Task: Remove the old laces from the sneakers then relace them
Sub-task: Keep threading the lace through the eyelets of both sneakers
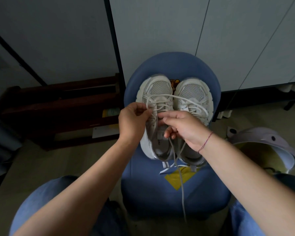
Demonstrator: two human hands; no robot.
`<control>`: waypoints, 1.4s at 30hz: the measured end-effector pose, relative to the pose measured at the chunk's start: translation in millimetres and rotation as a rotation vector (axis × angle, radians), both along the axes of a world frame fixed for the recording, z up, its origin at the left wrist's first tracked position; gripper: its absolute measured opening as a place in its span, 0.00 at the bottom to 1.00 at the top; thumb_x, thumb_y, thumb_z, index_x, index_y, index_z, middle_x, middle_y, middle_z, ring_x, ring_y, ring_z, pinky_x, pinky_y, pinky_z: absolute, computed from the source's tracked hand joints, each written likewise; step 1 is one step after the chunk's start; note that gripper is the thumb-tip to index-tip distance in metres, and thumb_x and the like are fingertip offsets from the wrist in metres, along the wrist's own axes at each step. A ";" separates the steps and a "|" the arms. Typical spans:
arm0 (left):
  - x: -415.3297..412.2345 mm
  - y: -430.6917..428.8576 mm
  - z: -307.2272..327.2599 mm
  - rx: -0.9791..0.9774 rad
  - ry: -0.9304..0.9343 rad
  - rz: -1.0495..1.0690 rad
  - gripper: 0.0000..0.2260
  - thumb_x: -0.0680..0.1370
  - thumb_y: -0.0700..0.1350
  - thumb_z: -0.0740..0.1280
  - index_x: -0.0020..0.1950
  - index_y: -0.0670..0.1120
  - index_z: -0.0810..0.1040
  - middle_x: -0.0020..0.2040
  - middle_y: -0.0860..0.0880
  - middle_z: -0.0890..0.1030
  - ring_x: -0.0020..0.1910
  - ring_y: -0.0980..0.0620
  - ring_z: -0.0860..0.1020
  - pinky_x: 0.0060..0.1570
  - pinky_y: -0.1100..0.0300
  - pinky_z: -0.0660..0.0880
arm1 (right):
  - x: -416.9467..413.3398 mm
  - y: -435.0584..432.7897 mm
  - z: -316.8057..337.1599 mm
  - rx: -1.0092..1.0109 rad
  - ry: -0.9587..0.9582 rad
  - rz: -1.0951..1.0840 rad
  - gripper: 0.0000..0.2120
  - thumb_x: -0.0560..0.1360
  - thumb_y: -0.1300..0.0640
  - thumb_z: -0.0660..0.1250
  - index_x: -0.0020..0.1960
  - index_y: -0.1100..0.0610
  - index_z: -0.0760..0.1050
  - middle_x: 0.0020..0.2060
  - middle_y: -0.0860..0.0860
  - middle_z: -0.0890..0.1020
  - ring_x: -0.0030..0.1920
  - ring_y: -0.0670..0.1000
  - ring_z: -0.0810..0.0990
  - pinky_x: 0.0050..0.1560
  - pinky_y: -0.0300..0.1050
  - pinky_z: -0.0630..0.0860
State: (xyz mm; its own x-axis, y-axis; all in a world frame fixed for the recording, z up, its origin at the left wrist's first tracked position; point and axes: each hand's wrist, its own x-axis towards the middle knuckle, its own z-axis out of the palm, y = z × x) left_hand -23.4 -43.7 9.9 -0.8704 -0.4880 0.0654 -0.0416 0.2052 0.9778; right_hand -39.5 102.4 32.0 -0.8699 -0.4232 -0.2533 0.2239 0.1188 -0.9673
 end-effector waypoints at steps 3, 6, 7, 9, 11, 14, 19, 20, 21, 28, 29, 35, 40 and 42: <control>4.4 3.6 -1.5 -0.067 0.002 -0.021 0.06 0.74 0.38 0.74 0.40 0.48 0.80 0.37 0.50 0.83 0.37 0.56 0.80 0.42 0.63 0.79 | 0.3 -0.6 0.1 -0.007 -0.006 -0.002 0.11 0.80 0.67 0.57 0.56 0.58 0.76 0.42 0.53 0.82 0.22 0.44 0.76 0.23 0.33 0.65; 7.1 4.1 -3.3 -0.027 -0.020 -0.032 0.05 0.74 0.40 0.74 0.40 0.48 0.81 0.36 0.51 0.83 0.36 0.58 0.80 0.38 0.67 0.77 | 1.0 -1.4 0.2 -0.022 -0.018 0.001 0.12 0.80 0.67 0.55 0.53 0.55 0.75 0.40 0.52 0.81 0.22 0.44 0.76 0.23 0.33 0.65; 6.5 3.5 -4.0 0.041 -0.038 -0.041 0.04 0.74 0.40 0.75 0.41 0.46 0.82 0.38 0.49 0.84 0.37 0.56 0.81 0.40 0.65 0.78 | 0.7 -1.8 -0.4 -0.023 -0.018 0.009 0.14 0.81 0.67 0.54 0.51 0.53 0.75 0.39 0.52 0.81 0.22 0.44 0.76 0.23 0.33 0.65; 5.4 3.8 -3.1 0.195 -0.081 -0.088 0.03 0.75 0.40 0.74 0.44 0.41 0.82 0.40 0.45 0.83 0.38 0.53 0.81 0.42 0.62 0.79 | -0.3 -3.1 -2.2 -0.011 -0.005 0.042 0.16 0.81 0.67 0.54 0.49 0.51 0.76 0.38 0.51 0.81 0.23 0.43 0.76 0.24 0.33 0.66; 4.8 5.8 -3.1 0.259 -0.119 -0.140 0.05 0.75 0.42 0.73 0.45 0.40 0.80 0.39 0.44 0.81 0.38 0.52 0.80 0.42 0.60 0.77 | -1.7 -5.2 -4.5 0.005 0.012 0.058 0.14 0.81 0.66 0.55 0.49 0.53 0.76 0.35 0.50 0.79 0.23 0.43 0.76 0.25 0.33 0.66; 4.7 8.3 -5.5 0.228 -0.150 -0.176 0.15 0.72 0.45 0.77 0.52 0.39 0.78 0.42 0.45 0.77 0.41 0.52 0.77 0.46 0.57 0.76 | -3.8 -9.4 -8.4 0.046 0.054 0.016 0.15 0.79 0.69 0.55 0.45 0.55 0.76 0.30 0.49 0.78 0.23 0.43 0.76 0.23 0.33 0.67; 4.0 -1.4 -8.4 0.168 -0.172 -0.174 0.15 0.71 0.43 0.78 0.53 0.39 0.79 0.46 0.44 0.82 0.46 0.49 0.81 0.47 0.59 0.79 | -4.4 -19.0 -14.6 0.012 0.022 -0.032 0.15 0.79 0.70 0.55 0.43 0.55 0.75 0.22 0.46 0.78 0.21 0.42 0.76 0.21 0.32 0.67; 4.7 -3.9 -8.5 0.144 -0.168 -0.171 0.12 0.71 0.42 0.77 0.51 0.40 0.81 0.45 0.44 0.84 0.46 0.48 0.83 0.48 0.58 0.80 | -4.9 -19.9 -15.5 -0.014 0.003 -0.038 0.12 0.79 0.68 0.57 0.45 0.56 0.75 0.22 0.46 0.78 0.22 0.42 0.76 0.21 0.32 0.67; 5.4 -5.8 -8.4 0.105 -0.156 -0.168 0.09 0.72 0.43 0.76 0.49 0.41 0.83 0.44 0.44 0.85 0.46 0.48 0.84 0.49 0.57 0.81 | -5.2 -20.3 -16.4 -0.039 -0.009 -0.045 0.09 0.80 0.66 0.59 0.46 0.57 0.75 0.23 0.46 0.79 0.22 0.42 0.76 0.22 0.32 0.68; 5.5 -11.3 -8.8 0.042 -0.097 -0.160 0.06 0.76 0.42 0.72 0.50 0.41 0.85 0.42 0.46 0.85 0.42 0.53 0.83 0.45 0.61 0.80 | -3.0 -25.6 -19.1 -0.043 0.019 -0.127 0.05 0.78 0.63 0.63 0.44 0.61 0.75 0.23 0.48 0.77 0.20 0.43 0.74 0.20 0.33 0.65; 5.7 -11.3 -9.2 0.057 -0.098 -0.158 0.06 0.77 0.42 0.72 0.50 0.41 0.85 0.42 0.47 0.85 0.41 0.54 0.83 0.43 0.63 0.79 | -2.2 -26.4 -18.3 -0.038 0.018 -0.135 0.06 0.78 0.64 0.63 0.43 0.60 0.75 0.22 0.48 0.77 0.19 0.42 0.73 0.19 0.32 0.65; 5.6 -9.2 -11.5 0.168 -0.095 -0.152 0.04 0.76 0.40 0.72 0.43 0.48 0.84 0.40 0.49 0.84 0.38 0.56 0.82 0.43 0.62 0.78 | 26.6 -12.3 -12.1 0.072 0.168 -0.104 0.10 0.79 0.66 0.61 0.40 0.58 0.71 0.24 0.48 0.76 0.19 0.43 0.72 0.21 0.32 0.64; 5.8 -8.1 -10.7 0.192 -0.097 -0.149 0.03 0.76 0.41 0.73 0.43 0.47 0.84 0.40 0.49 0.85 0.39 0.55 0.82 0.46 0.61 0.80 | 89.0 16.7 -25.8 0.135 -0.030 0.032 0.08 0.79 0.65 0.61 0.41 0.60 0.72 0.26 0.51 0.77 0.20 0.45 0.72 0.22 0.34 0.64; 7.0 -7.7 -8.8 0.201 -0.098 -0.150 0.02 0.76 0.41 0.72 0.45 0.45 0.85 0.40 0.49 0.85 0.38 0.56 0.82 0.43 0.64 0.80 | 110.7 23.1 -35.8 0.178 -0.114 0.106 0.06 0.79 0.64 0.62 0.43 0.60 0.73 0.27 0.50 0.78 0.22 0.45 0.73 0.23 0.35 0.64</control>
